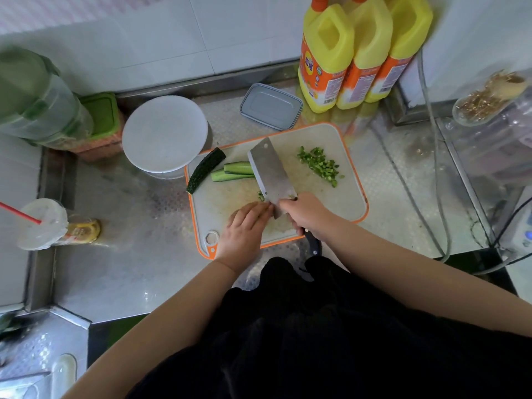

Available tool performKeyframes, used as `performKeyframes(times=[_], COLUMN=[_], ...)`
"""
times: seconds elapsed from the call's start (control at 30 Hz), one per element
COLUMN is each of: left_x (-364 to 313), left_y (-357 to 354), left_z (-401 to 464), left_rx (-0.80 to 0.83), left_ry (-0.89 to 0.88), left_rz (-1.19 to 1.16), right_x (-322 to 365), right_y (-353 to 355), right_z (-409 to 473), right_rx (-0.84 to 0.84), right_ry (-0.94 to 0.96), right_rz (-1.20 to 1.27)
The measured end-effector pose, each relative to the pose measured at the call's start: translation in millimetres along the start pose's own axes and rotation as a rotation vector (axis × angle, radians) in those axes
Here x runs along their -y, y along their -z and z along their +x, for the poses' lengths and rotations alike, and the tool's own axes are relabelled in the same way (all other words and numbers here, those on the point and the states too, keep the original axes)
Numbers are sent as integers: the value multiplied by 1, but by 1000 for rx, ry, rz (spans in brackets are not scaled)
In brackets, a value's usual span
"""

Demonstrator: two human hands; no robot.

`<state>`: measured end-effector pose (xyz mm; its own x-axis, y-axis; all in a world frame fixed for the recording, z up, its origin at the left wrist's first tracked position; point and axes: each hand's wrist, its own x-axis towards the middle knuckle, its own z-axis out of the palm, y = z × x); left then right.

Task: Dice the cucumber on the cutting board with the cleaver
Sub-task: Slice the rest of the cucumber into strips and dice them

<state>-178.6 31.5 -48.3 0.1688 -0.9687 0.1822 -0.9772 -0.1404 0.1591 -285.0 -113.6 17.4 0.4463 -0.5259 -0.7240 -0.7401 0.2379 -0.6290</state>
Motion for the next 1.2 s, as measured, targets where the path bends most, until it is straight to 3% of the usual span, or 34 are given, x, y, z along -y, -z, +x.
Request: performKeyframes(times=[0.47, 0.53, 0.67, 0.8, 0.87, 1.0, 1.2], left_x=[8, 8, 0, 1, 5, 17, 29], left_y=[5, 10, 30, 38, 38, 39, 37], left_z=[8, 11, 27, 35, 32, 22, 13], left_rx=[-120, -109, -61, -64, -168, -547, -572], left_ry=[57, 151, 618, 681, 713, 771, 877], left_rz=[-85, -197, -544, -580, -587, -471, -484], right_x=[-10, -12, -16, -21, -22, -18, -20], right_y=[17, 21, 24, 26, 27, 18, -17], right_z=[-9, -8, -1, 4, 4, -4, -6], right_rx=[-28, -35, -75, -106, -87, 66, 208], right_ry=[84, 105, 186, 248, 270, 339, 391], right_rz=[9, -50, -254, -454, -478, -616, -856])
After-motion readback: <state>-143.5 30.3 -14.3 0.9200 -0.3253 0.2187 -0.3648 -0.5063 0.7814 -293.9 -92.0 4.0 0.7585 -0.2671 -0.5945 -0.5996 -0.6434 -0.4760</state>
